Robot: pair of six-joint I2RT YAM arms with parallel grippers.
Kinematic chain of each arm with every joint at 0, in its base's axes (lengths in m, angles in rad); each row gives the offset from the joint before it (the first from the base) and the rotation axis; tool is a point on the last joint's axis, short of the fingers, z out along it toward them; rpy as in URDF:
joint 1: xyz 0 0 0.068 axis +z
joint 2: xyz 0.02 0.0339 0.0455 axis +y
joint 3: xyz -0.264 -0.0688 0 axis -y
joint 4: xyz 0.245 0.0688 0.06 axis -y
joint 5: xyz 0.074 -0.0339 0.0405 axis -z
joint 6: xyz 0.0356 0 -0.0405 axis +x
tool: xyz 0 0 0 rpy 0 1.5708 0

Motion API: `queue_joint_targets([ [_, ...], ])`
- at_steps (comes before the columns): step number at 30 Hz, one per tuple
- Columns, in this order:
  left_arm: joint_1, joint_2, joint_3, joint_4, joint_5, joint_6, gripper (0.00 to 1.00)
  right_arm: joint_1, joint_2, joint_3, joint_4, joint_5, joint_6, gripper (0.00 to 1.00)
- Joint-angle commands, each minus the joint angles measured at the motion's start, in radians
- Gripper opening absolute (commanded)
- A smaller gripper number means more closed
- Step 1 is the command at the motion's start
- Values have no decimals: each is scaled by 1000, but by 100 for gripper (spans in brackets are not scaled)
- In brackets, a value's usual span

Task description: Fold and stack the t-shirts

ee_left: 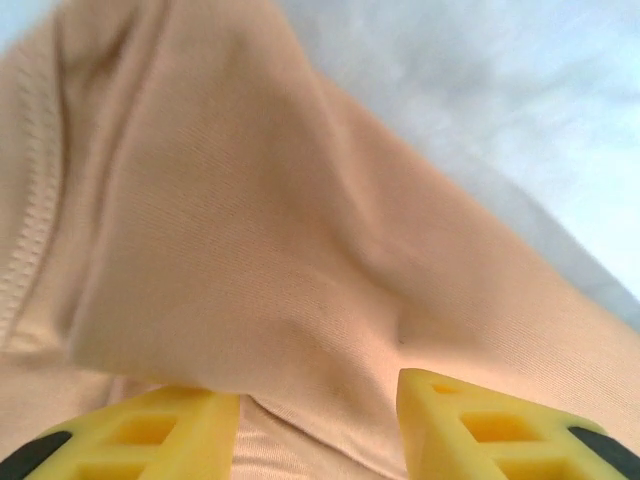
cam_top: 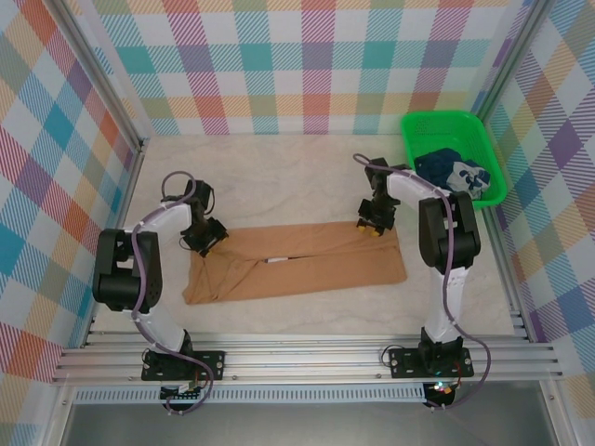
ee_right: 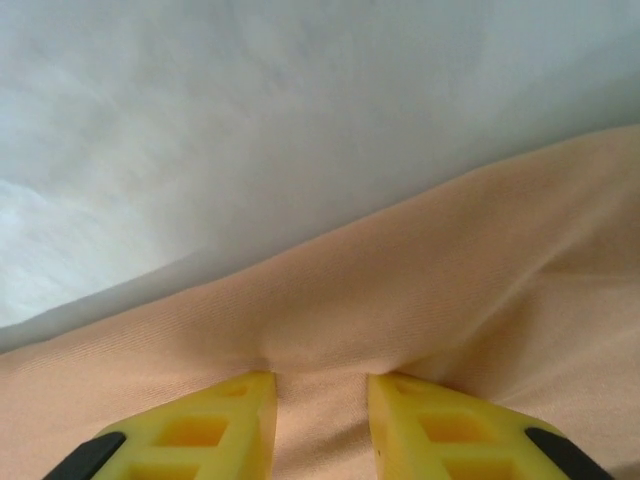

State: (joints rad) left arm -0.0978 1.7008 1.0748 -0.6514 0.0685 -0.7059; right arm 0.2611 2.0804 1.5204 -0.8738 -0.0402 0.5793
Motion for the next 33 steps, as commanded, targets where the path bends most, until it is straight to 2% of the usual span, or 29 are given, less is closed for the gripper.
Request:
queue_joint_targets([
  [1,-29,-128,9,-80,-84,44,47,2,-5,36,-11,23,-69,34],
  [5,-24,-279,-141,-71,-80,93,45,24,-98,0,5,31,-81,38],
  [11,16,-269,-232,40,37,197,39,55,-205,-130,73,-56,-65,39],
  [17,24,-194,-232,33,5,242,36,66,-236,-210,104,-86,-46,39],
  [28,24,-214,-243,22,-66,267,27,67,-239,-216,105,-94,-47,39],
  [31,25,-241,-245,6,-79,279,28,66,-235,-216,105,-99,-47,39],
  [33,24,-241,-247,5,-70,286,32,68,-232,-218,105,-101,-47,39],
])
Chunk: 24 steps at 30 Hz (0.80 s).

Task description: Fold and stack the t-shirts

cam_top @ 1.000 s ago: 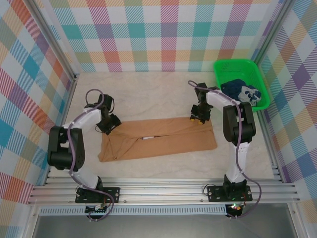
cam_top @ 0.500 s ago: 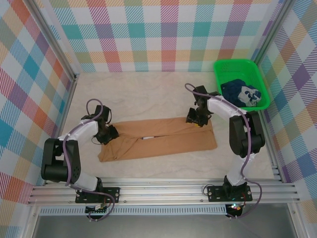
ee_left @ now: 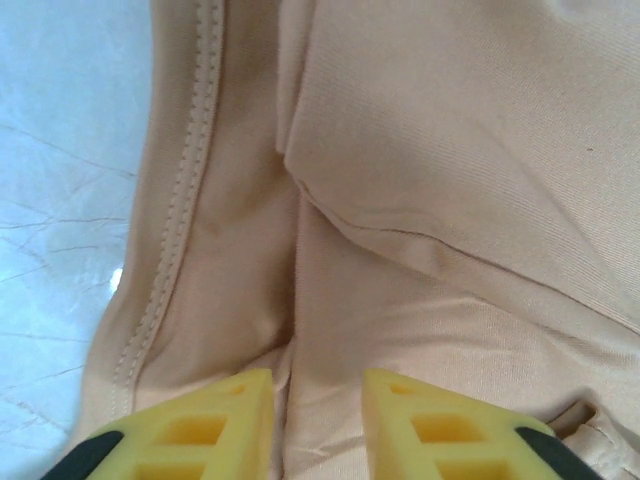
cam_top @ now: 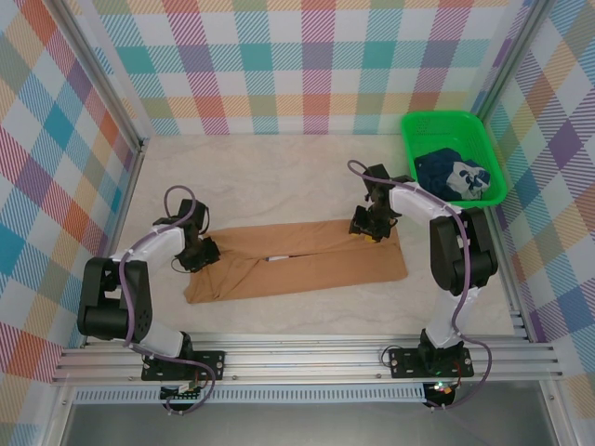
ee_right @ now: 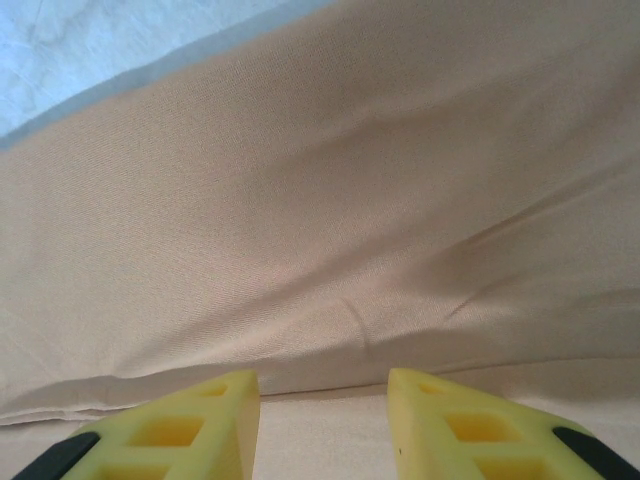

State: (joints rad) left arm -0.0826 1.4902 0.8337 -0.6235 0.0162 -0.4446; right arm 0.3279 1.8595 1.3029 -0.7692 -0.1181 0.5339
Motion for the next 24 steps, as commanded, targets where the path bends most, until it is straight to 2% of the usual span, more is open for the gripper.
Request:
queue_joint_targets([
  [1,9,-24,-8,-19,-9,27,32,2,-10,-2,2,-22,-1,39],
  [5,9,-2,-15,8,-2,10,32,2,-3,-7,7,-27,3,39],
  [17,8,38,2,36,8,10,21,2,-4,-11,7,-24,3,39],
  [24,9,12,24,19,-27,9,6,2,3,-5,4,-25,3,39],
])
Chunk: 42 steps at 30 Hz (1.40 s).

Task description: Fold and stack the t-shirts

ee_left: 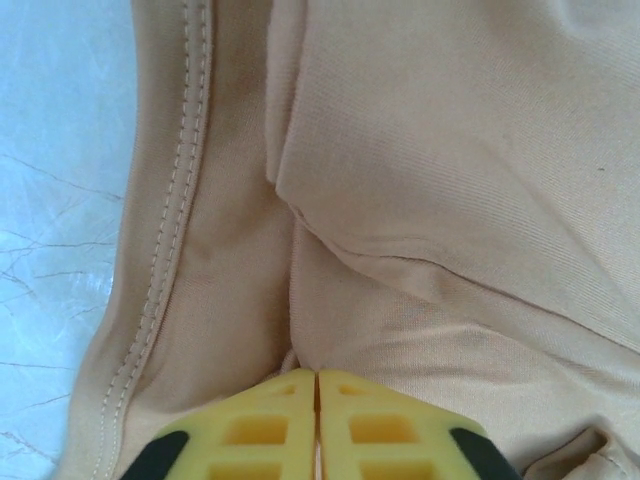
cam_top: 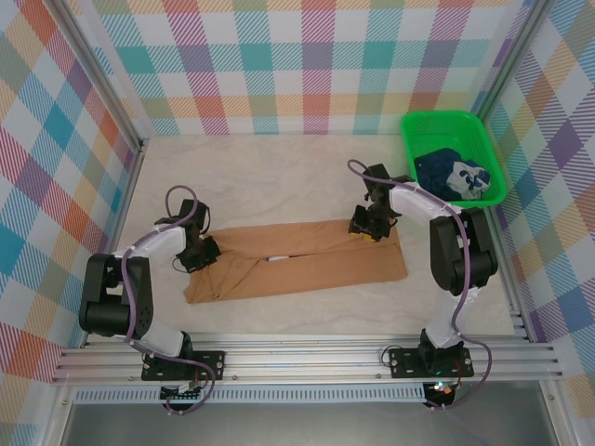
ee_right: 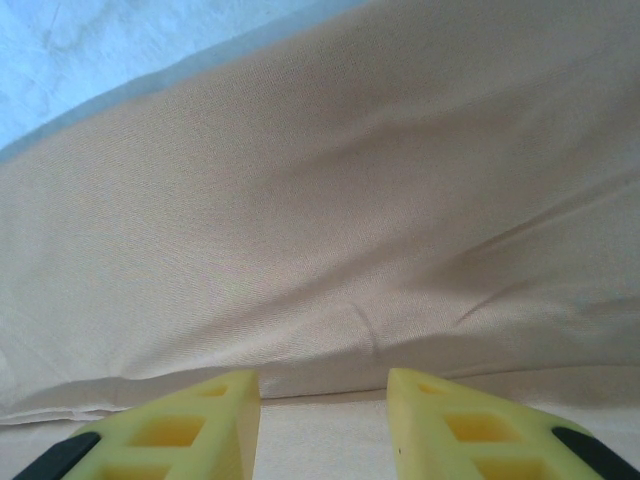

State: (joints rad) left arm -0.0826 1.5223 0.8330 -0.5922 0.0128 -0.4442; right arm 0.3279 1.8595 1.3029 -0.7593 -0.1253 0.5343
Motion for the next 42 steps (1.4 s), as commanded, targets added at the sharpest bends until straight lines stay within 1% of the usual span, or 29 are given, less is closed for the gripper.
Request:
queue_joint_targets([
  [1,9,-27,31,-19,-27,9,5,2,8,-4,-9,-17,3,38],
  [11,9,-63,85,-72,-44,6,3,2,26,1,-10,-17,4,38],
  [18,9,-43,125,-83,-59,18,3,2,30,2,-10,-23,6,37],
  [23,8,-17,109,-86,-61,23,4,2,31,-1,-11,-26,3,38],
  [24,8,-16,102,-88,-67,20,7,2,31,0,-11,-26,3,38],
  [26,8,-19,94,-110,-92,9,22,1,25,-2,-10,-27,4,39],
  [29,-17,-84,111,-154,-149,-14,39,2,13,-1,-11,-24,4,39],
  [30,-32,-110,121,-169,-166,-27,42,2,7,-1,-11,-23,4,39],
  [32,-75,-161,142,-191,-177,-78,44,3,-7,-1,-12,-22,4,39],
  [34,-125,-185,150,-179,-148,-116,43,4,-18,-2,-14,-22,4,39],
  [36,-159,-170,135,-126,-71,-139,40,5,-29,-5,-9,-34,4,39],
  [38,-180,-134,109,-40,16,-142,39,12,-39,-9,2,-60,4,39],
  [42,-195,-49,118,37,76,-98,37,26,-62,-16,22,-92,1,39],
])
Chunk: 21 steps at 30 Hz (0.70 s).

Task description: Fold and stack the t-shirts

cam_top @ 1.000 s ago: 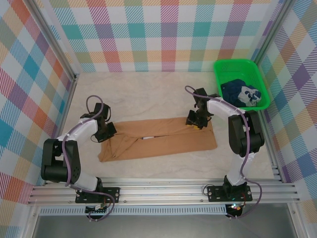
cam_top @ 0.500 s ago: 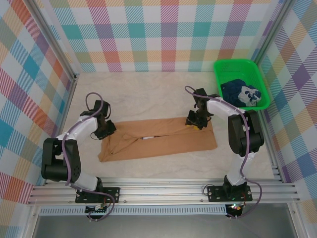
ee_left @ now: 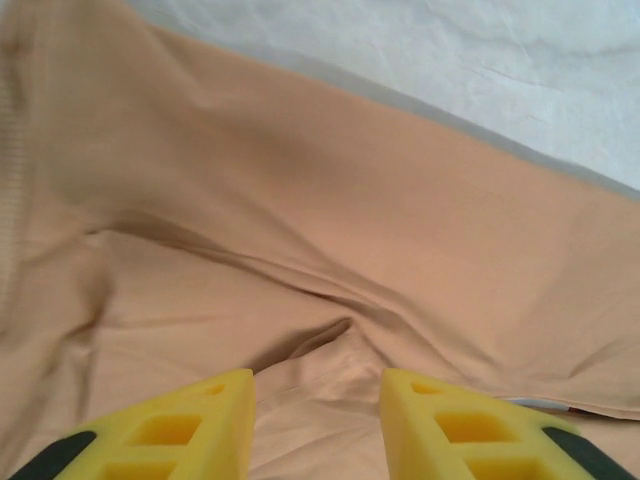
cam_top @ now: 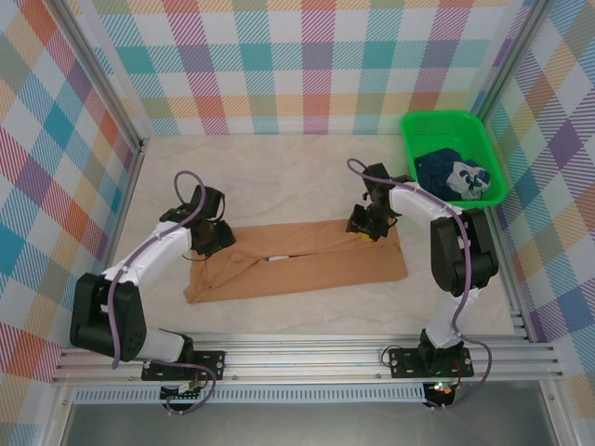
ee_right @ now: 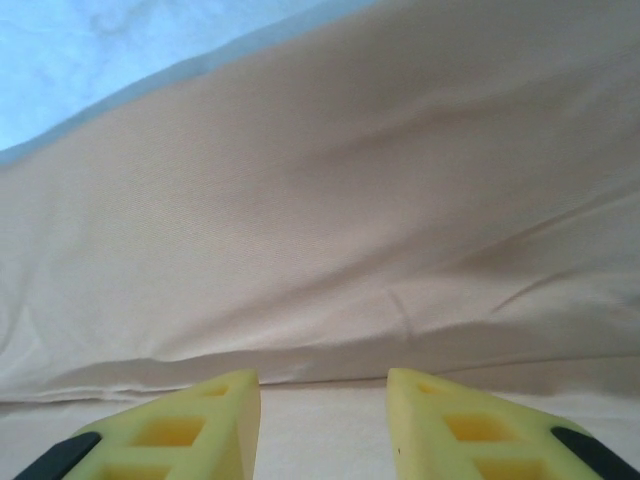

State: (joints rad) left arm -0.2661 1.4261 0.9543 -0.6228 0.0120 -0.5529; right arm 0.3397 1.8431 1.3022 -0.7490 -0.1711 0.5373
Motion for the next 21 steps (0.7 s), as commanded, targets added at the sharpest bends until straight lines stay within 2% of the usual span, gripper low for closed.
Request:
queue_joint_targets([
  [1,-12,67,3,79,85,26,37,15,-54,-22,22,-56,1,39],
  [5,-13,138,11,117,126,73,34,20,-83,-42,39,-86,13,40],
  [8,-15,158,10,105,112,91,31,21,-101,-55,42,-93,20,41],
  [17,-22,126,-34,90,131,105,19,21,-102,-52,39,-89,21,41],
  [21,-24,124,-41,75,108,111,19,21,-93,-39,41,-93,21,41],
])
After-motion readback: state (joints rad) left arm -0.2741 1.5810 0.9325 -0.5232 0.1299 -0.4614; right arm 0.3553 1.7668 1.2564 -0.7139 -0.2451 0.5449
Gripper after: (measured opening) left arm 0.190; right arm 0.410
